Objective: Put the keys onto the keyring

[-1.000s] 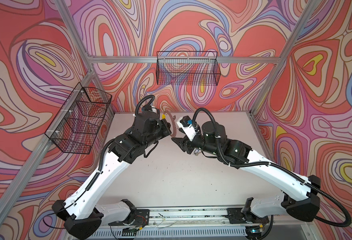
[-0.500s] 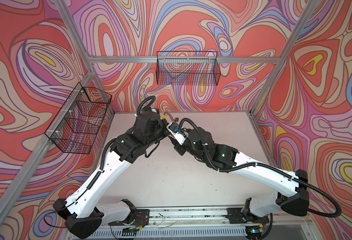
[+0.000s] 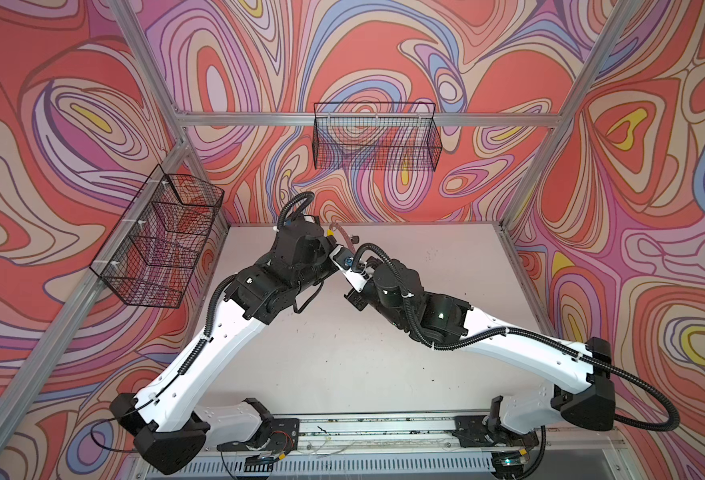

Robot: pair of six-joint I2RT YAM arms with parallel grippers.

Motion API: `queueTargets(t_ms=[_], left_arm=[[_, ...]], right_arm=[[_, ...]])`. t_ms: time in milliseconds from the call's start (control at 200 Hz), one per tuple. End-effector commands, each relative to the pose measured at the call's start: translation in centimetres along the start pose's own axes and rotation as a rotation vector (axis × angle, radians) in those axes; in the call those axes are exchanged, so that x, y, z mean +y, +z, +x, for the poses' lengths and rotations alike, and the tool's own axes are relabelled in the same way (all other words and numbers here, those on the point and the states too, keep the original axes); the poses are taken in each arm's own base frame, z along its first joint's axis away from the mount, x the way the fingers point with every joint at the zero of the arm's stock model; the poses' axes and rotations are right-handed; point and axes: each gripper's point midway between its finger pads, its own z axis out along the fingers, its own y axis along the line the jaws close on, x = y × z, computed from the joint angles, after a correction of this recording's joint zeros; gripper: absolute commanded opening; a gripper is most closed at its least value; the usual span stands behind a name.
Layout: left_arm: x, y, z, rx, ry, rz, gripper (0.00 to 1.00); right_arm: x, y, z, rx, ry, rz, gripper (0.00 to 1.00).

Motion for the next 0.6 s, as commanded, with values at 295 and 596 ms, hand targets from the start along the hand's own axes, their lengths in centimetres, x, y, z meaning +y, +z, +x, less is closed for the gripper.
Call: queueTargets(t_ms=[295,596], left_arm=[[-1.5,-0.5,-0.3,0.003,-0.069,0.042,0.06],[-2.1,-0.1,-0.1,0.032,-0.089,0.043,0.29]], right_arm=[[-1.1,-0.1,-0.5,-0.005,0.018,0.062,0.00],[-2.4,-0.6,0.9,0.032,-0.005,0.138,0.00]])
